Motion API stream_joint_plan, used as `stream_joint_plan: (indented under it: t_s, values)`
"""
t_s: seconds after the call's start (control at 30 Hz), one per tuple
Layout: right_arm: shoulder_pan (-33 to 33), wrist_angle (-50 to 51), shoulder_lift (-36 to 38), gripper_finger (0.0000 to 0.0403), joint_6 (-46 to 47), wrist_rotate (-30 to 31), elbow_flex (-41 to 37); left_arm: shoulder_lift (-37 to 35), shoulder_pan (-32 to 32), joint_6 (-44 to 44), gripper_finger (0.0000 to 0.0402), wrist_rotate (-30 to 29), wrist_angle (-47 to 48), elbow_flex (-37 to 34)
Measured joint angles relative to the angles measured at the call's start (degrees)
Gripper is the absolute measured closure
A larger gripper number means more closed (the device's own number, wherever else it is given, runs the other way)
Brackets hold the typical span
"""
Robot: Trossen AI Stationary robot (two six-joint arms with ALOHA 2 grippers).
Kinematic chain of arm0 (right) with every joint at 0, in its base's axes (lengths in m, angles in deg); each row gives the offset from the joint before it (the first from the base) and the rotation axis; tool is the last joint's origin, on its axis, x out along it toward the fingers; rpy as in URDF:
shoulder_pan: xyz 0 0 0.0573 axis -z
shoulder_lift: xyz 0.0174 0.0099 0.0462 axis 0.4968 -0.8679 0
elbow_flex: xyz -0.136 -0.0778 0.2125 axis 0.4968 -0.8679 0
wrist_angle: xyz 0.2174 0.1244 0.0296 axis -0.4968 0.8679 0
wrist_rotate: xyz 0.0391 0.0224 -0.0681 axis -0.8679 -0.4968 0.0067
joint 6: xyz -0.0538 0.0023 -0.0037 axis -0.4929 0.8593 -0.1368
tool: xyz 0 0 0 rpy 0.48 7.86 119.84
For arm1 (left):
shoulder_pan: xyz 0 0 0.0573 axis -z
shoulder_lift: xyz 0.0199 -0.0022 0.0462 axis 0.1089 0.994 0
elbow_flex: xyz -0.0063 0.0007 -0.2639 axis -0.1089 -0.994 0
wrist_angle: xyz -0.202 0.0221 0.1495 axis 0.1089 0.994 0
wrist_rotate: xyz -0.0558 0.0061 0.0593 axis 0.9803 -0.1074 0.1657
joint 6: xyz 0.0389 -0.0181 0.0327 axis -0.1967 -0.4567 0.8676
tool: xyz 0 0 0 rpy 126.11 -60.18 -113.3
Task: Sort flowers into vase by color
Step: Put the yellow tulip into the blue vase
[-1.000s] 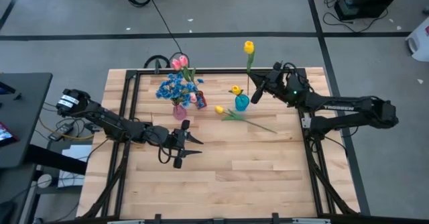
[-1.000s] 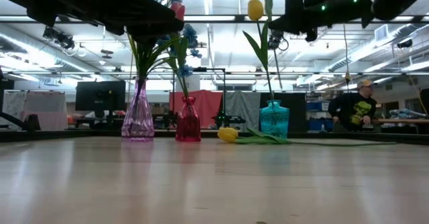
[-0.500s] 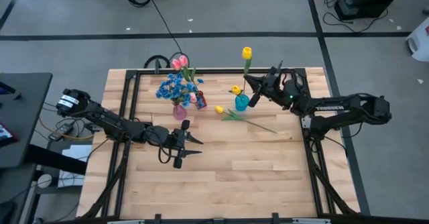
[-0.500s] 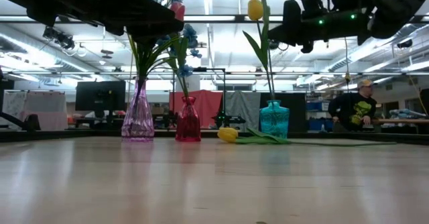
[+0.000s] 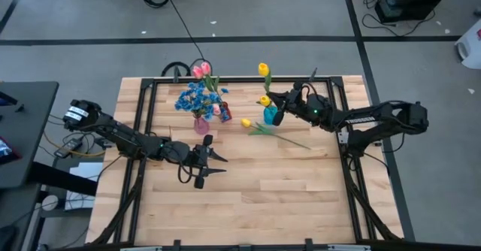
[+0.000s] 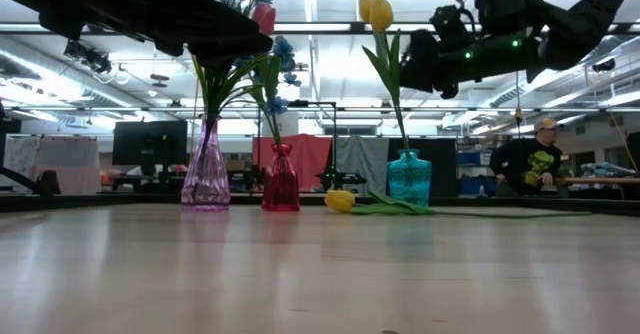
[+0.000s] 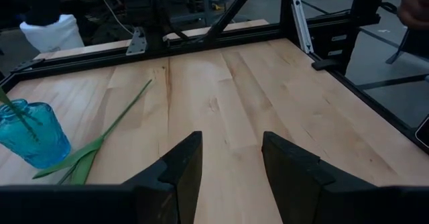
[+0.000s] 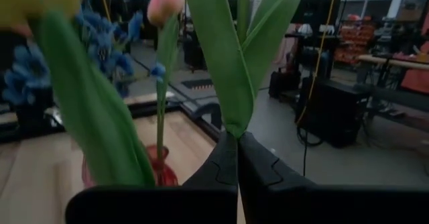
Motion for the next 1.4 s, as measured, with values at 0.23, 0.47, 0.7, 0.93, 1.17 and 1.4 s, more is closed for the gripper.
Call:
stream_joint_plan:
  t_s: [0.23,0.47,0.7,0.93,1.17,1.4]
  values:
    - [0.00,2.59,-2.25,0.0381,0.19,0.44,-0.02,-0.02,0.00,-0.02,0.0238,0.00,0.11,0.00]
    - [0.00,10.22,-0.39,0.0324,0.42,1.34,-0.02,-0.02,0.00,-0.02,0.0238,0.00,0.13,0.00]
    - [-0.36,24.90,10.34,0.0273,0.94,2.49,-0.02,0.00,0.00,-0.02,0.0238,0.02,0.13,0.00]
    - [-3.25,49.64,19.36,0.0269,11.17,3.50,1.45,-0.02,0.00,0.02,0.0238,0.00,0.13,0.00]
    - [-10.95,60.83,12.34,0.0273,23.21,0.86,1.62,-0.02,0.00,-0.19,0.0238,0.00,0.39,0.00]
    - [-15.34,60.34,1.43,0.0274,27.40,4.44,3.04,0.00,0.00,-0.16,0.0238,0.00,-0.10,0.00]
